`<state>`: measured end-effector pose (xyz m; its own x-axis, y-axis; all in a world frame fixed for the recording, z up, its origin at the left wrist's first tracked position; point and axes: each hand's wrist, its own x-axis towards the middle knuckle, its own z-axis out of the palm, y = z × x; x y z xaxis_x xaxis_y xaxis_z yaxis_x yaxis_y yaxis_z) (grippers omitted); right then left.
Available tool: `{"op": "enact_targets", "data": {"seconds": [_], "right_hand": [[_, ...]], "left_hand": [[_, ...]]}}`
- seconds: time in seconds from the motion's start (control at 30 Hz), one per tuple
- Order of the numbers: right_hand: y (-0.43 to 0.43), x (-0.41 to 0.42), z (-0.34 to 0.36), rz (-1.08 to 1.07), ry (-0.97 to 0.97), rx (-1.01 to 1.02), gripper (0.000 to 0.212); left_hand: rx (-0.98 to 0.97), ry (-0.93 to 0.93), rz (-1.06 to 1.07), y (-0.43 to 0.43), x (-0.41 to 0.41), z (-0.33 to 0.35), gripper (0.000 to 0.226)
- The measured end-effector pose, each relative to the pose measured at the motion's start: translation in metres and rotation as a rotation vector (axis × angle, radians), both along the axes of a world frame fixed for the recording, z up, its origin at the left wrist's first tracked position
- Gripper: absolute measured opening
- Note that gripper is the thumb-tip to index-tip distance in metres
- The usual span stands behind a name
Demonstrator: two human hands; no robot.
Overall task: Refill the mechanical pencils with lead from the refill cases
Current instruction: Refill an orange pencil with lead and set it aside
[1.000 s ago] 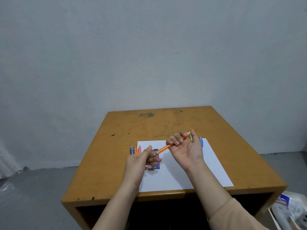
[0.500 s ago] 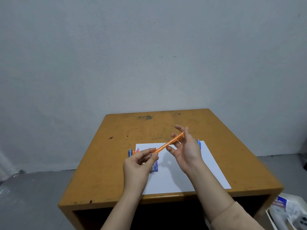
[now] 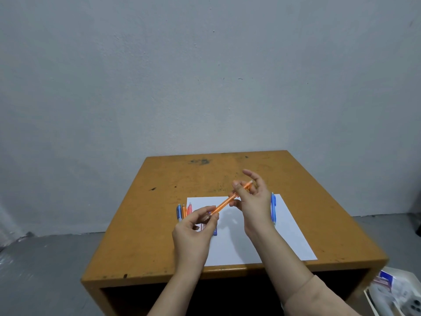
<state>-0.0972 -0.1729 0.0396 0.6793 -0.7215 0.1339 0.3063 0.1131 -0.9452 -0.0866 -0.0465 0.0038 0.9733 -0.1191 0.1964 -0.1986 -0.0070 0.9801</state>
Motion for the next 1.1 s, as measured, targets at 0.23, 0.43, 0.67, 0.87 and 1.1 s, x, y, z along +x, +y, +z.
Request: {"op": "enact_targets", "data": {"seconds": [0.23,0.43,0.67,0.87,1.1], "right_hand": [[0.003,0.009,-0.001,0.035,-0.031,0.079,0.041],[-0.004,0.017,-0.002,0.065,0.028,0.034,0.035],[-0.04,0.039,0.004,0.036,0.157,-0.09,0.036],[-0.071,0.06,0.011,0.04,0.356,-0.205,0.037],[-0.09,0.078,-0.006,0.053,0.601,-0.279,0.034]], "left_hand": [[-0.012,-0.012,0.039,-0.001,0.001,-0.009,0.015],[0.045,-0.05,-0.017,0.003,0.007,-0.011,0.012],[0.31,-0.146,0.061,0.029,0.042,-0.023,0.014],[0.745,-0.275,0.163,0.047,0.073,-0.034,0.031],[1.005,-0.283,0.194,0.063,0.086,-0.053,0.044]]}}
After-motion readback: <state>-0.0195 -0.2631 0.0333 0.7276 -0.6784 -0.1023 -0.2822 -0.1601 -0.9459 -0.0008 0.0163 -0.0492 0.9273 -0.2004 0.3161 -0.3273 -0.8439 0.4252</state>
